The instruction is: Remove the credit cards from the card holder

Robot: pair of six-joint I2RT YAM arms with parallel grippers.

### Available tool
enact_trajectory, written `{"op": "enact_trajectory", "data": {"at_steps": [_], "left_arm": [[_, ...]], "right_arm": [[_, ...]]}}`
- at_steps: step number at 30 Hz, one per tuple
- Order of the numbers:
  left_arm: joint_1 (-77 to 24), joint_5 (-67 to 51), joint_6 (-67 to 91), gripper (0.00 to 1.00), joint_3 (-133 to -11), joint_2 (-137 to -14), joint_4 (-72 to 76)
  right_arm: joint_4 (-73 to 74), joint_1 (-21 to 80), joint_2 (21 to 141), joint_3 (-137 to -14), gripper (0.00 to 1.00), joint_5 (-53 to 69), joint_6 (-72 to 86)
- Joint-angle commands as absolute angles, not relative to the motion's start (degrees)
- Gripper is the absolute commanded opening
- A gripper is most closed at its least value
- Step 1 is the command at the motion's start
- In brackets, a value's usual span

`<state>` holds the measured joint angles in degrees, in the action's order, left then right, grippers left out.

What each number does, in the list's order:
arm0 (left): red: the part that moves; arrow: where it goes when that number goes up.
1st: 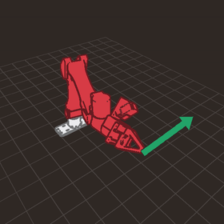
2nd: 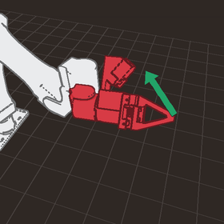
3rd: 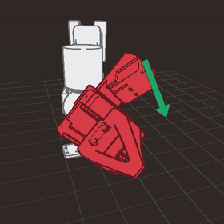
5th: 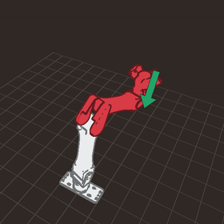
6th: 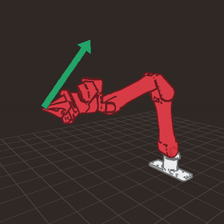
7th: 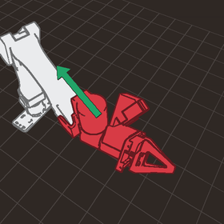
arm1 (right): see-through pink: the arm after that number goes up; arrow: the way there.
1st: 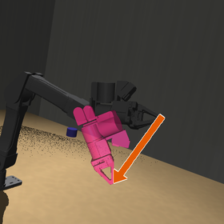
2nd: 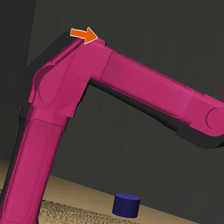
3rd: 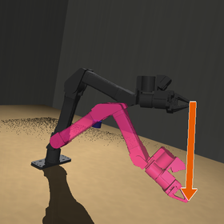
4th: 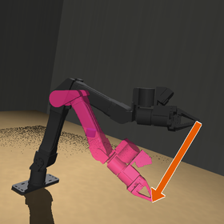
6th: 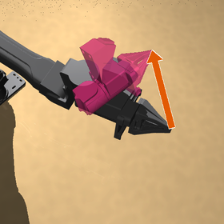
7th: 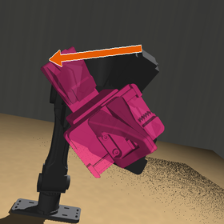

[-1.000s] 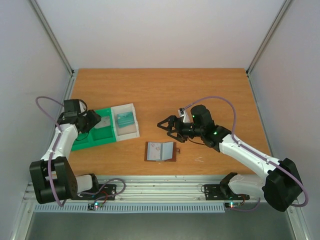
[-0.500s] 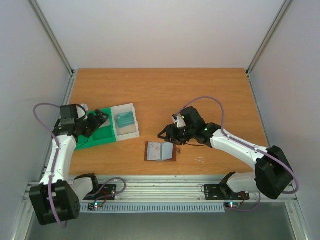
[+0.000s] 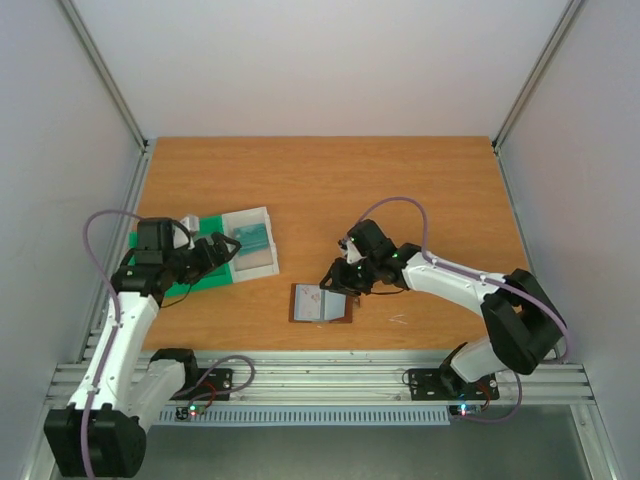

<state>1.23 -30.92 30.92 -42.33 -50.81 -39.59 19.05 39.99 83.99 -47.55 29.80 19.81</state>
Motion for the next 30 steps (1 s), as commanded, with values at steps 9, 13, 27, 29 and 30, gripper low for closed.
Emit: {"op": "enact_trajectory", "data": {"at_steps": [9, 13, 27, 29, 30], "left_arm": [[-11.4, -29.9, 40.0, 0.82, -36.5, -45.7, -33.2], [-14.7, -29.1, 42.7, 0.71, -33.5, -45.3, -29.9], [-25.4, -25.0, 47.2, 0.43, -28.2, -53.5, -18.6], [-26.9, -24.5, 47.7, 0.38, -28.2, -55.6, -17.0], [-27.6, -24.5, 47.8, 0.36, -28.1, -56.7, -16.1]], "right_arm": [[14.6, 41.4, 93.4, -49.3, 0.23, 26.5, 13.7], [13.2, 41.9, 97.1, -49.7, 0.21, 25.9, 13.2], [7.9, 42.6, 100.0, -48.4, 0.13, 28.6, 9.9], [8.1, 42.7, 99.7, -48.3, 0.13, 29.0, 10.0], [8.4, 42.7, 99.3, -48.3, 0.13, 29.3, 10.0]]}}
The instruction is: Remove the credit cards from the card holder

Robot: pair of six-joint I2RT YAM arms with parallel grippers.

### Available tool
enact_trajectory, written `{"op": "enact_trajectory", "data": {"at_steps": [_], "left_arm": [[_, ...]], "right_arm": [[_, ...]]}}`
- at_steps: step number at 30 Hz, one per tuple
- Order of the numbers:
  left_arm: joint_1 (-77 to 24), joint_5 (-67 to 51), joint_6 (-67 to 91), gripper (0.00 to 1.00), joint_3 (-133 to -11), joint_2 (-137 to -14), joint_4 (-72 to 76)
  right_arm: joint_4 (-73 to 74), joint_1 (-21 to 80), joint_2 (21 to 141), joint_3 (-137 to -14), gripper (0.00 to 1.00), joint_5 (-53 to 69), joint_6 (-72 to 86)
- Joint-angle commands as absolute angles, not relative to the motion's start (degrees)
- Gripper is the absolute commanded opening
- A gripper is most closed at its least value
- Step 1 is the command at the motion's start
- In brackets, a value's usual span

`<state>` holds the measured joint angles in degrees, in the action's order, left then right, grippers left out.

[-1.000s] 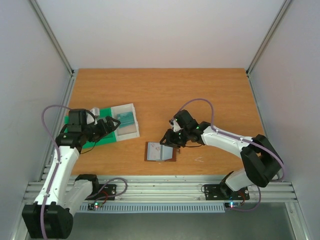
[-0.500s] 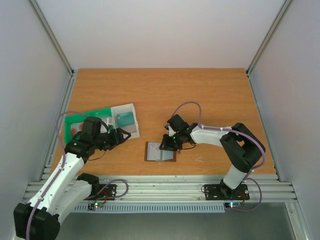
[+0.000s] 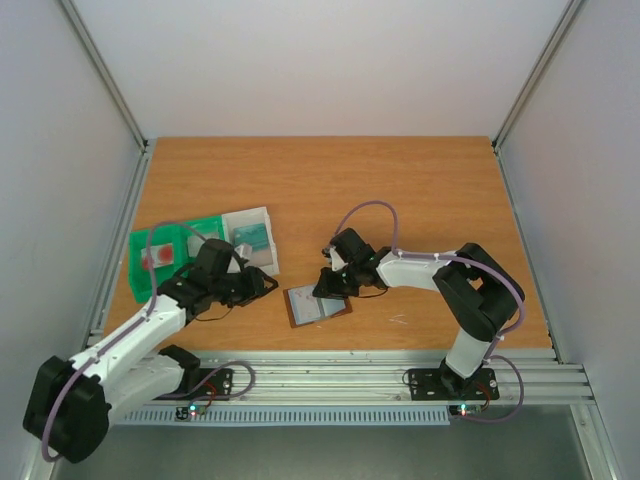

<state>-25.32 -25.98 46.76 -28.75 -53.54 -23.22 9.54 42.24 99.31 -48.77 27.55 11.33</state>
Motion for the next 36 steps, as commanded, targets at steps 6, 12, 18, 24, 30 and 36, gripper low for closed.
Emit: {"op": "enact_trajectory", "data": {"at_steps": [6, 12, 18, 24, 30, 36], "left_arm": [[-32.1, -23.5, 50.8, 0.27, -26.5, -63.2, -7.2], [-35.8, -21.8, 52.2, 0.11, -26.6, -71.1, -1.5], [-37.3, -20.6, 51.4, 0.01, -27.6, -75.0, -0.6], [-37.4, -19.9, 50.3, 0.01, -27.3, -76.9, -0.8], [-37.4, -19.5, 49.4, 0.00, -26.6, -79.5, -0.6], [-37.4, -20.0, 48.9, 0.00, -26.4, -81.6, 1.8]], "right_arm": [[10.9, 42.8, 97.4, -48.4, 0.15, 30.7, 9.2], [13.0, 42.8, 97.3, -48.3, 0.15, 29.5, 8.3], [12.9, 43.0, 98.1, -48.1, 0.15, 29.9, 8.3], [12.0, 43.1, 98.8, -47.5, 0.15, 30.3, 8.9], [12.3, 43.3, 99.3, -47.2, 0.13, 29.2, 9.0], [14.0, 43.3, 98.3, -46.8, 0.11, 26.4, 8.6]]}}
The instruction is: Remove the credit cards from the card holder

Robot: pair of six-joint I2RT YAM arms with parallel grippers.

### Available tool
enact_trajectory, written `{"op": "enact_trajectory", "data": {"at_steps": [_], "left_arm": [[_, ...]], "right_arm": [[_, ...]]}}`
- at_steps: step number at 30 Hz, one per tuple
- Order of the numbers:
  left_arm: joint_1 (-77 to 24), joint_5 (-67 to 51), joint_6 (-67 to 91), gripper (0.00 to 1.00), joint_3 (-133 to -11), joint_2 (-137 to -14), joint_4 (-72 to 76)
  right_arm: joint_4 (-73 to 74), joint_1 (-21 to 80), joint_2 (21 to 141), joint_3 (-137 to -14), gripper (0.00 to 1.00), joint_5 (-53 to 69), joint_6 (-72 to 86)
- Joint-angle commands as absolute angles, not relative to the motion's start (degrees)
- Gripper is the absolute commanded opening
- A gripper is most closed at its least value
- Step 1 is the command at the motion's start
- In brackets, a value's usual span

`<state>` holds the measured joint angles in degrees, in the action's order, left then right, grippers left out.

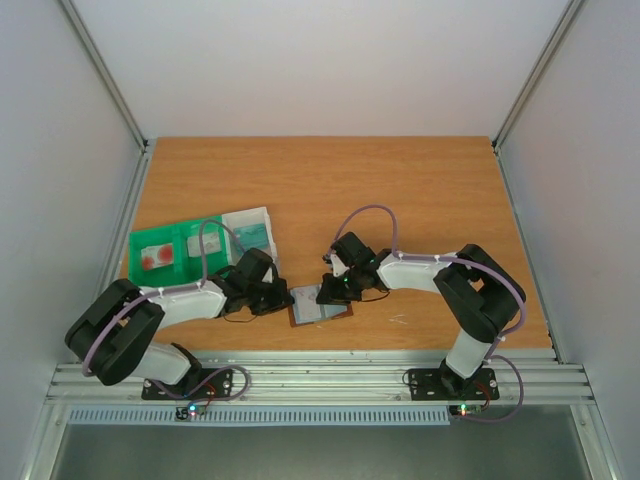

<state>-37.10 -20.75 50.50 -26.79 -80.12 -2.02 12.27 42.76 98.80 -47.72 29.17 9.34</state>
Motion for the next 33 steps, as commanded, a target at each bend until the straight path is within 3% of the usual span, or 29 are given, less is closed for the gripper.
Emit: {"op": "enact_trajectory", "data": {"at_steps": [1, 17, 26, 33], "left_arm": [[-37.4, -20.1, 48.9, 0.00, -26.3, -81.8, 1.8], [-37.4, -19.8, 47.8, 0.00, -26.5, -84.1, 1.3], [-37.5, -20.3, 47.6, 0.01, -26.7, -84.8, 1.7], [-37.5, -20.4, 46.9, 0.00, -26.8, -85.5, 1.6]], "right_arm": [[14.2, 43.3, 97.9, -46.6, 0.10, 25.8, 8.6], [17.1, 43.3, 92.5, -45.9, 0.07, 20.9, 9.2], [12.1, 43.2, 95.6, -45.7, 0.15, 26.3, 12.6], [11.5, 43.2, 96.3, -44.3, 0.13, 25.0, 13.1]]}}
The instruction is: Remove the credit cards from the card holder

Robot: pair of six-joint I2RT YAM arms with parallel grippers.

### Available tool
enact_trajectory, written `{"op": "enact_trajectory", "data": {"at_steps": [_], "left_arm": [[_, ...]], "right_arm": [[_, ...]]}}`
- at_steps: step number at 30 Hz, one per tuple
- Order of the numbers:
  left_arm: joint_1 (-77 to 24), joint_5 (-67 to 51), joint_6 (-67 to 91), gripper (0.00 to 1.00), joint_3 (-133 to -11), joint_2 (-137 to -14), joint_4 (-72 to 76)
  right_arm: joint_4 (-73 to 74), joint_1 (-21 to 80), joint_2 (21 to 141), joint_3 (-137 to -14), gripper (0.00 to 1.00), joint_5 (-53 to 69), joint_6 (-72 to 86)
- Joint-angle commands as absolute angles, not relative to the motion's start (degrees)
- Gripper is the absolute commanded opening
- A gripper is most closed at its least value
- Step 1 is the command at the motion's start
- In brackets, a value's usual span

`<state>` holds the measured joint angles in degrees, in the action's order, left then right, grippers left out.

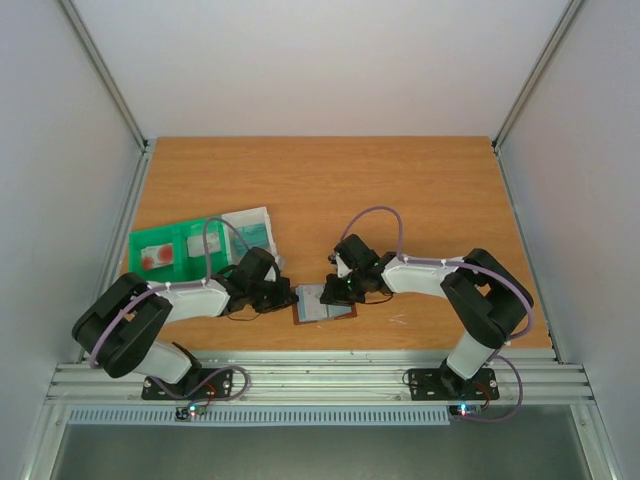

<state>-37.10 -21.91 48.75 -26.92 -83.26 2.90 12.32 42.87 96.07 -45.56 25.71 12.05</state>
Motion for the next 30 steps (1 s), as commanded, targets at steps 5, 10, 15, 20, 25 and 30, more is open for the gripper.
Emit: {"op": "enact_trajectory", "data": {"at_steps": [5, 10, 15, 20, 25, 30], "left_arm": [[-37.5, -20.3, 46.0, 0.01, -27.6, -86.7, 0.6], [-37.5, -19.7, 45.2, 0.01, -27.7, -86.2, 0.3], [-37.5, -20.1, 45.1, 0.00, -28.3, -87.2, 0.3], [-37.5, -19.9, 45.1, 0.00, -28.1, -87.2, 0.3], [-37.5, -19.6, 45.0, 0.00, -27.9, -87.1, 0.3], [-37.5, -19.2, 44.6, 0.00, -27.8, -86.8, -2.2]], "right_arm": [[12.8, 43.1, 95.4, -43.7, 0.10, 22.7, 12.6], [11.8, 43.1, 93.9, -43.2, 0.13, 23.4, 13.7], [11.9, 43.0, 95.4, -43.2, 0.13, 21.9, 13.6], [8.9, 42.3, 95.2, -41.2, 0.08, 23.9, 13.2], [6.5, 39.4, 94.3, -39.0, 0.01, 26.7, 13.9], [7.6, 38.4, 91.6, -38.4, 0.01, 27.1, 13.9]]}}
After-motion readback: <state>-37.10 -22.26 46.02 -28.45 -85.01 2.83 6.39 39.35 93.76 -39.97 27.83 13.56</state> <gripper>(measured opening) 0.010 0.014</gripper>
